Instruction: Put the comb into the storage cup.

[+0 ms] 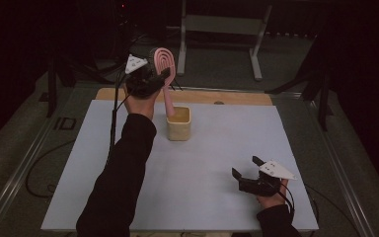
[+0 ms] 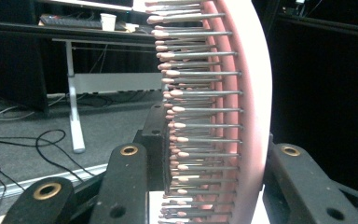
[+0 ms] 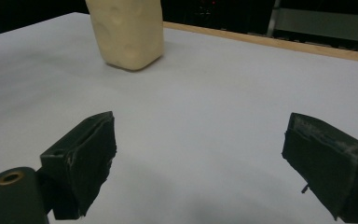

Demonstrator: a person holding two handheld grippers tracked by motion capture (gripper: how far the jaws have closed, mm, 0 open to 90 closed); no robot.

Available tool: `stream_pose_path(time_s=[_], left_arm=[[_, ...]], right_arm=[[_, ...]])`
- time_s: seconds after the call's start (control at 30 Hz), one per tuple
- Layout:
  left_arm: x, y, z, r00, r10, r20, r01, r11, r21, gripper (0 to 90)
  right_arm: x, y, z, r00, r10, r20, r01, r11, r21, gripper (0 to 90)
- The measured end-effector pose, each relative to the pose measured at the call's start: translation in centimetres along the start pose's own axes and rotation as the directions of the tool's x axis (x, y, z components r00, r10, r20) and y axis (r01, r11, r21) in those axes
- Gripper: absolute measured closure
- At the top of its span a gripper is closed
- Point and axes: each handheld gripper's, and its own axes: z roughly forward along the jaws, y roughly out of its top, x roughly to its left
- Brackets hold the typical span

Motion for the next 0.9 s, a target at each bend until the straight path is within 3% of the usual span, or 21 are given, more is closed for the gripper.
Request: stream_pose_path(time_s=[0.9], left_arm=[[-0.9, -0.8, 1.3, 0.9999, -0.012, 0.012, 0.012, 0.9999, -0.002, 64.0]], right_arm=[[0.0, 0.0, -0.1, 1.0000, 0.002, -0.002, -0.002, 1.000, -0.001, 9.5]])
